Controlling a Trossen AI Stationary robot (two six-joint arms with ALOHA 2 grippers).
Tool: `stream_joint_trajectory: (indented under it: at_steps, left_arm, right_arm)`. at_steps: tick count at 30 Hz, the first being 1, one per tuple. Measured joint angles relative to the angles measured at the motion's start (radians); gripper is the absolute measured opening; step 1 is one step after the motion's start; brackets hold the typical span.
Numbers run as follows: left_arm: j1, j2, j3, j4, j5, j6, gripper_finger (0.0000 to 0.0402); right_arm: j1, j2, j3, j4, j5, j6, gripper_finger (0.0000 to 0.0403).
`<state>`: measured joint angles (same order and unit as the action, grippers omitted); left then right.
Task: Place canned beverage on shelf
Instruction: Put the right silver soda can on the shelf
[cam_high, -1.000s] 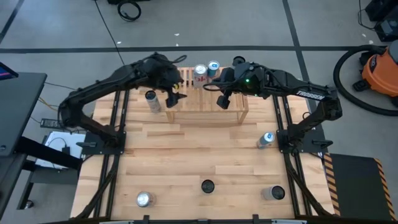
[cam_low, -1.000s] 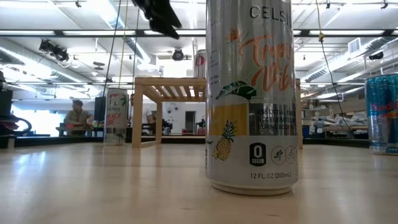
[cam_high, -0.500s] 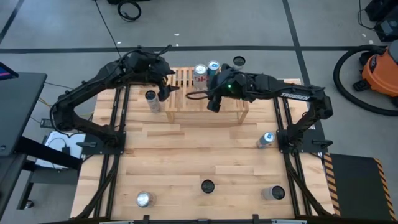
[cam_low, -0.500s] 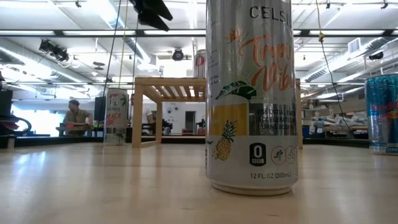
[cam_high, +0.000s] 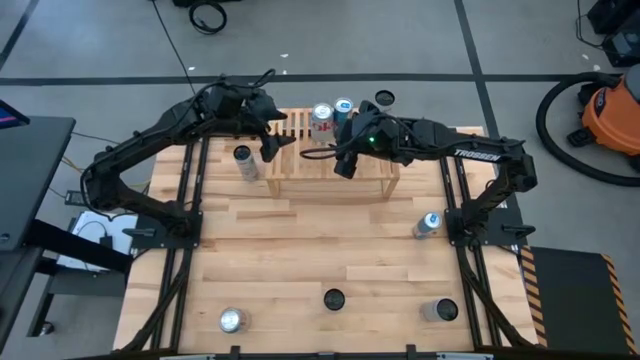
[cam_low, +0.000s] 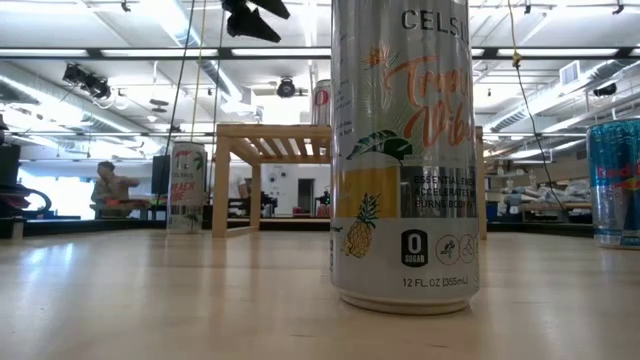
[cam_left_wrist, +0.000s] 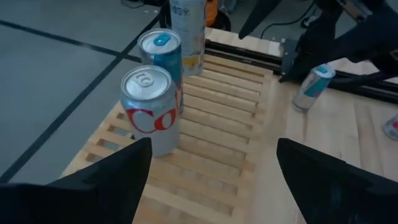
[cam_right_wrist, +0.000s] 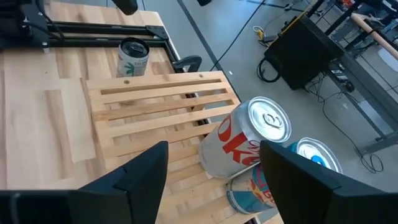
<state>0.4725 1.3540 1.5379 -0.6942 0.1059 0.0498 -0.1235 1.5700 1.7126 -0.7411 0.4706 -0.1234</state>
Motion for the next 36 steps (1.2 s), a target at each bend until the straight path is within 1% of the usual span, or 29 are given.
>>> stream_joint_trajectory:
  at_steps: [9, 16, 18, 26, 31, 36]
  left_arm:
    - [0.0, 0.0, 0.0, 0.15, 0.0, -0.018, 0.0355]
    - [0.004, 0.0, 0.0, 0.174, 0.0, -0.086, 0.0355]
    - [0.017, 0.0, 0.0, 0.173, 0.001, -0.084, 0.0355]
    - [0.093, 0.003, 0.0, 0.2, 0.01, 0.052, 0.0355]
    - [0.141, 0.035, 0.0, 0.249, 0.112, 0.122, 0.0355]
    - [0.182, 0.098, 0.0, 0.222, 0.145, 0.265, 0.0355]
  right_arm:
    - [0.0, 0.0, 0.0, 0.0, 0.0, 0.0, 0.0263]
    - [0.0, 0.0, 0.0, -0.001, 0.0, 0.0, 0.0262]
    - [0.0, 0.0, 0.0, -0.002, 0.0, 0.0, 0.0262]
    - [0.0, 0.0, 0.0, -0.002, -0.001, 0.0, 0.0263]
    - [0.0, 0.0, 0.0, -0.004, -0.001, -0.005, 0.0261]
    - [0.0, 0.0, 0.0, -0.035, -0.001, -0.009, 0.0263]
